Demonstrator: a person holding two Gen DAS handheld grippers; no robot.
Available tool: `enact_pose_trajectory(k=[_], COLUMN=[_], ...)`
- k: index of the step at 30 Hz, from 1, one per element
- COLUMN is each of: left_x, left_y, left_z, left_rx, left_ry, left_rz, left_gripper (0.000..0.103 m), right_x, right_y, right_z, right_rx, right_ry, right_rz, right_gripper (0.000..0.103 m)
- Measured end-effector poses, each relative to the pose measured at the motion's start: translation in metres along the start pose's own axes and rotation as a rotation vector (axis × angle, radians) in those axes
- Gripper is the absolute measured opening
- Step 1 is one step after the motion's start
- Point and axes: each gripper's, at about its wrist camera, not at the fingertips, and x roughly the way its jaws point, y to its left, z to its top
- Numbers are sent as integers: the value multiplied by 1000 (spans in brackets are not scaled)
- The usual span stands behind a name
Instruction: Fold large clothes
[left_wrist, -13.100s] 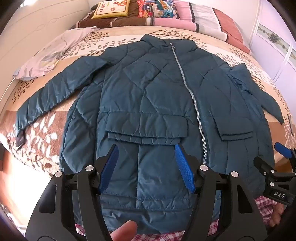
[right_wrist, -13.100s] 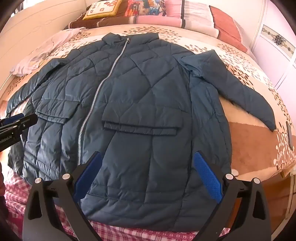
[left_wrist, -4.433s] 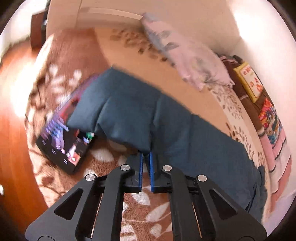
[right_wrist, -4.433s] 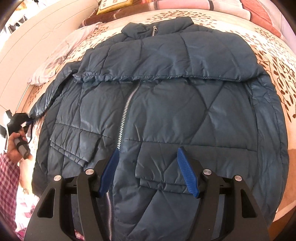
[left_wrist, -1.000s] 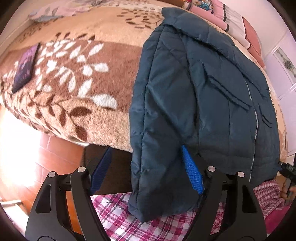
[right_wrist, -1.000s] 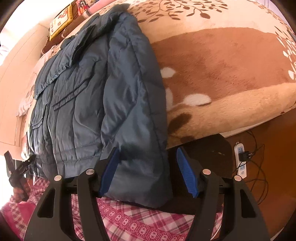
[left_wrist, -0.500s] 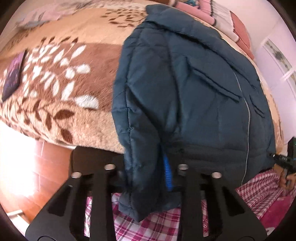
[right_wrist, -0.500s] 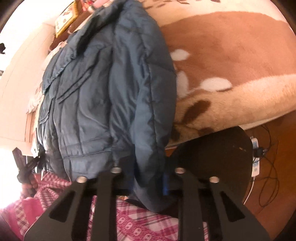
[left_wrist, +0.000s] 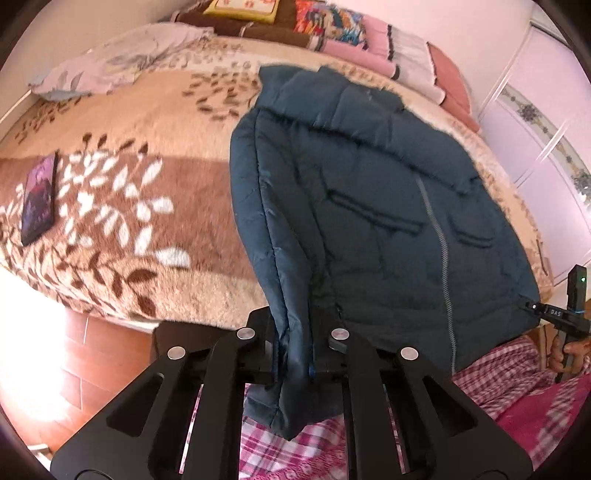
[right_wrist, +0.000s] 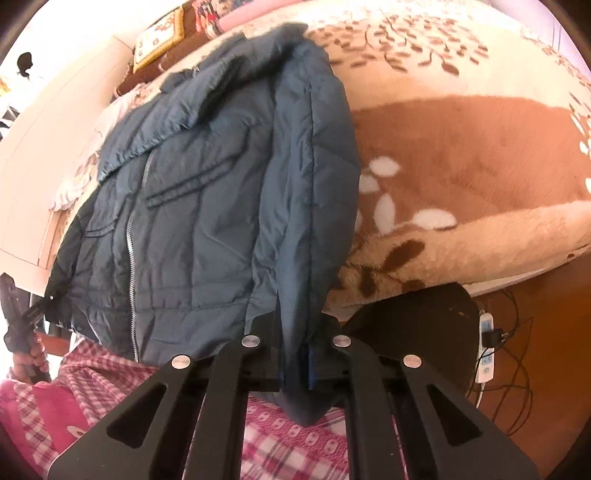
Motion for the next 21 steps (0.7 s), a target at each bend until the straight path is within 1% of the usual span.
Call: enact_pose_trajectory(k=[6, 7, 11, 16, 19, 21], left_x=[-47, -59, -97, -135, -152, -161], left_y=[-10, -11, -13, -3, 0, 1], left_z=[20, 23, 22, 0, -15, -19], left_rx=[35, 45, 76, 53, 43, 44], left_ry=[-117, -141, -203, -212, -202, -197], left_rz=[-37, -44, -65, -111, -131, -139], left_gripper=[10, 10, 10, 10, 10, 10], right_x=[-55, -55, -100, -136, -157, -167], right_y=[19, 19, 28, 32, 29, 27], right_z=[8, 8, 4, -14, -29, -35], right_rx=[-34, -34, -52, -34, 11, 36], right_ry=[-122, -122, -196, -218, -227, -234], right_rz=[62, 62, 110, 154, 189, 212], right_gripper=[9, 9, 9, 9, 9, 9])
